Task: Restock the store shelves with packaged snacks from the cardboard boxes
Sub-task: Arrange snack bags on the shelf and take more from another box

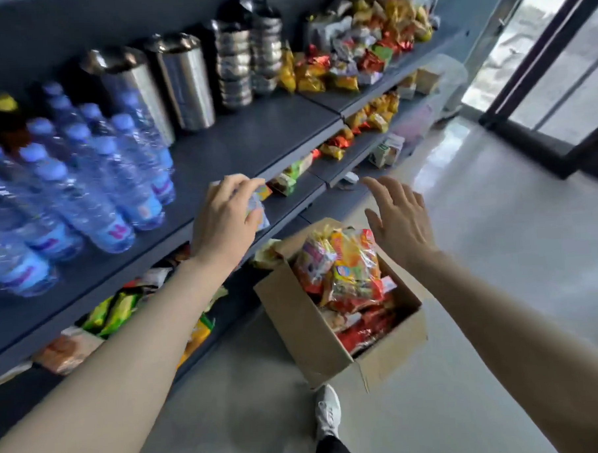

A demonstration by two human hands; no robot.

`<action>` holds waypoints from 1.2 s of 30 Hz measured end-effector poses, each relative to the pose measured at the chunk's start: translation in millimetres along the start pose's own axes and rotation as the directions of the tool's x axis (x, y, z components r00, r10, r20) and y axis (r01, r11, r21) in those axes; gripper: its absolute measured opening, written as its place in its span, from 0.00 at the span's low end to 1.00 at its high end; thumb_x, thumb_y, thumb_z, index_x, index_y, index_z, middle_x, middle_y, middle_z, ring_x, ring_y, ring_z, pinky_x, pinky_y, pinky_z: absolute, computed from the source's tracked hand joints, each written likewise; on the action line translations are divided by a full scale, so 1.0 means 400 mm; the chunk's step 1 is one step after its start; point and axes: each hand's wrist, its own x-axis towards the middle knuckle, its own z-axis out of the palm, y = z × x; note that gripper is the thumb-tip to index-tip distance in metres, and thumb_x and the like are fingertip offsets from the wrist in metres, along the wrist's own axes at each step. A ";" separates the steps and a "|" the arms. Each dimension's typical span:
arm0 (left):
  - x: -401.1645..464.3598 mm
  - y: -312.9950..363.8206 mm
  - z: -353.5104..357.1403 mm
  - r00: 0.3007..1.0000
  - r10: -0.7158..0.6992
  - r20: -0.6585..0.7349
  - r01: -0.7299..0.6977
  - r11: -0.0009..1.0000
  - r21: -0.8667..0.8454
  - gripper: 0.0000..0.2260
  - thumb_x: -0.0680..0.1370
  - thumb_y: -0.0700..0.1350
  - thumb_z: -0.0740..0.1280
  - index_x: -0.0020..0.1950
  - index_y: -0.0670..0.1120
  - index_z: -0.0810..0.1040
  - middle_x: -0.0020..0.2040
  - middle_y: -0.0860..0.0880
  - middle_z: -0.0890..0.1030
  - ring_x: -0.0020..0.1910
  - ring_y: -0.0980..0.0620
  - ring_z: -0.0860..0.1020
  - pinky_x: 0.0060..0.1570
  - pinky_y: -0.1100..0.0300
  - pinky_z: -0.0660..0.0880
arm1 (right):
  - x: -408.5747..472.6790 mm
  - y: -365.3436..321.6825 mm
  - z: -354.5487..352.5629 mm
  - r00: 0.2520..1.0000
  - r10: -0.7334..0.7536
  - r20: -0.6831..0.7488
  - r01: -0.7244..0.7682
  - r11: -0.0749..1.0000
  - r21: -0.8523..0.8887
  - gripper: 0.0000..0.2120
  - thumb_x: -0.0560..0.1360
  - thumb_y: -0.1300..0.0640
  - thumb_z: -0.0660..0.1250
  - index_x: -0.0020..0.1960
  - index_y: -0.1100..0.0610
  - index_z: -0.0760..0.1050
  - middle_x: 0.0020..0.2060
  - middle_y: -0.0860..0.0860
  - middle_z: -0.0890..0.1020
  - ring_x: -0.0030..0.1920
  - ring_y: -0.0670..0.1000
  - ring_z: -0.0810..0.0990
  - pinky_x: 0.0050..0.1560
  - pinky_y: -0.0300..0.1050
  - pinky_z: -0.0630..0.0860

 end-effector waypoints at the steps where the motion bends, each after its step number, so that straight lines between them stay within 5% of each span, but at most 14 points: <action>1: 0.020 0.012 0.050 0.999 -0.004 0.034 0.005 1.000 -0.012 0.20 0.74 0.40 0.72 0.66 0.48 0.78 0.61 0.46 0.77 0.57 0.43 0.73 0.56 0.49 0.72 | 0.003 0.048 0.025 0.999 0.029 0.022 -0.029 1.000 -0.003 0.26 0.80 0.56 0.65 0.76 0.55 0.65 0.67 0.59 0.72 0.63 0.63 0.73 0.63 0.59 0.69; 14: 0.092 0.025 0.562 0.897 -0.119 0.425 0.136 0.991 -0.010 0.23 0.74 0.38 0.72 0.69 0.51 0.75 0.63 0.48 0.75 0.61 0.45 0.74 0.57 0.46 0.76 | -0.003 0.427 0.382 0.910 0.251 0.332 -0.278 0.960 0.036 0.25 0.82 0.51 0.63 0.77 0.51 0.63 0.69 0.58 0.71 0.65 0.61 0.72 0.63 0.58 0.71; 18: 0.075 -0.019 0.702 0.832 -0.163 0.530 0.178 0.984 0.024 0.23 0.77 0.41 0.70 0.71 0.52 0.72 0.67 0.50 0.73 0.64 0.46 0.73 0.57 0.50 0.75 | -0.054 0.460 0.510 0.851 0.324 0.413 -0.380 0.923 0.060 0.23 0.83 0.46 0.61 0.77 0.47 0.62 0.68 0.55 0.72 0.64 0.59 0.73 0.62 0.57 0.72; 26: 0.029 -0.144 1.027 0.680 -0.195 0.707 0.240 0.970 0.037 0.28 0.80 0.42 0.67 0.78 0.53 0.63 0.73 0.52 0.66 0.70 0.50 0.68 0.63 0.55 0.71 | -0.141 0.485 0.786 0.768 0.376 0.518 -0.469 0.881 0.057 0.27 0.80 0.53 0.67 0.77 0.53 0.66 0.67 0.59 0.73 0.60 0.64 0.75 0.58 0.60 0.73; 36: 0.025 -0.294 1.340 0.521 -0.198 0.830 0.253 0.965 0.071 0.37 0.79 0.44 0.68 0.81 0.51 0.50 0.80 0.50 0.55 0.75 0.46 0.64 0.69 0.51 0.67 | -0.163 0.502 1.077 0.711 0.399 0.579 -0.496 0.868 0.011 0.26 0.80 0.52 0.66 0.76 0.51 0.64 0.68 0.58 0.73 0.62 0.62 0.74 0.60 0.59 0.74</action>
